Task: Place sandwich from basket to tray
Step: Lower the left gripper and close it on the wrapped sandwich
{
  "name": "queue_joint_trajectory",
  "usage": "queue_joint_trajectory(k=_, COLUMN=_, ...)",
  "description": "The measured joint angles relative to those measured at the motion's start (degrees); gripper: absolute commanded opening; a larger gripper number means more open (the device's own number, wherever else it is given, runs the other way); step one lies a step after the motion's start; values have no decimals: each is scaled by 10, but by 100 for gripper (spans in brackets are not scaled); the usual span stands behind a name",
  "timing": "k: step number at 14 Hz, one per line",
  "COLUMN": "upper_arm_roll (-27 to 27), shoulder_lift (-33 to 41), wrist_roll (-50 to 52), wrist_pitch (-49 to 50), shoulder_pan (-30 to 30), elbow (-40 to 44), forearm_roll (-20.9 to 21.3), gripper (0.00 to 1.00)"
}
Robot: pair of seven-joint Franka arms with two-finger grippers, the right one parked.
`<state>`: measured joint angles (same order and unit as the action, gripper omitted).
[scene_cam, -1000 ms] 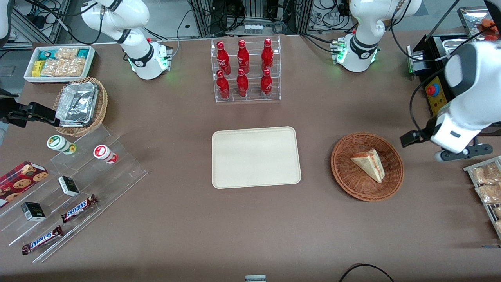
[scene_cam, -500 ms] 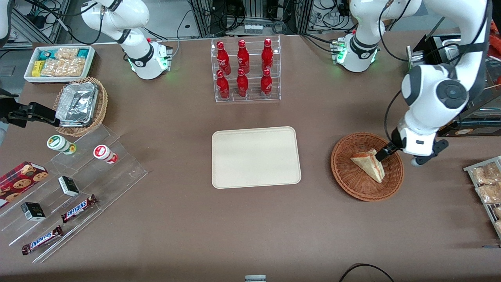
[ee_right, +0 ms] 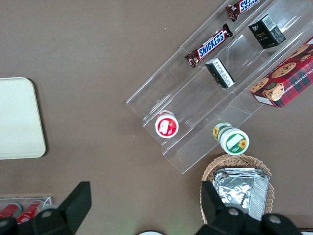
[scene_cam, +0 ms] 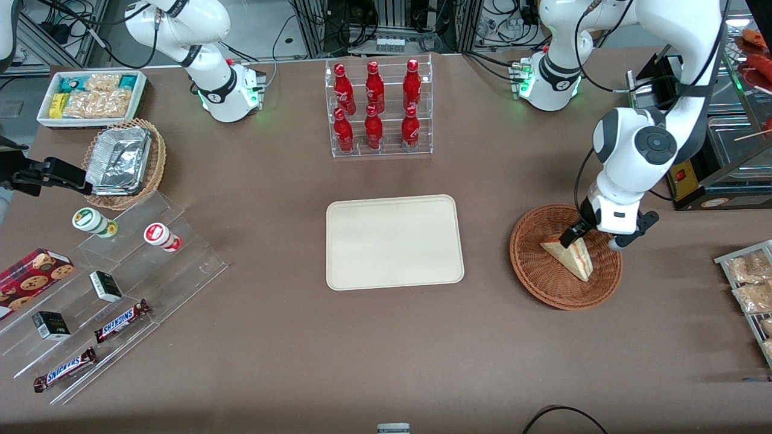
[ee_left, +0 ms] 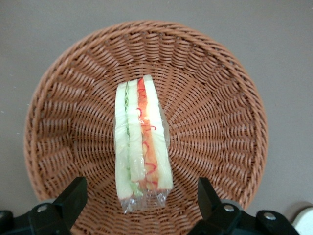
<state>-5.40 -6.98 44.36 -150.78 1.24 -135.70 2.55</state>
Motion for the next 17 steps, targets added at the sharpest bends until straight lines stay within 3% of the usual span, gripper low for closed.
queue_joint_trajectory(k=7, upper_arm_roll=2, shoulder_lift=-50, wrist_roll=14, wrist_pitch=-72, shoulder_pan=-1, elbow=-8, forearm_roll=0, gripper=99)
queue_joint_trajectory(k=8, upper_arm_roll=2, shoulder_lift=-51, wrist_roll=17, wrist_pitch=-72, shoulder_pan=-1, elbow=-8, forearm_roll=0, gripper=84)
queue_joint_trajectory(k=10, upper_arm_roll=2, shoulder_lift=-52, wrist_roll=20, wrist_pitch=-72, shoulder_pan=-1, elbow=-8, forearm_roll=0, gripper=23)
queue_joint_trajectory(k=11, upper_arm_roll=3, shoulder_lift=-52, wrist_roll=20, wrist_pitch=-72, shoulder_pan=-1, elbow=-8, forearm_roll=0, gripper=0)
queue_joint_trajectory(k=17, upper_arm_roll=5, shoulder_lift=-44, wrist_roll=20, wrist_pitch=-58, shoulder_pan=0, elbow=11, forearm_roll=0, gripper=0)
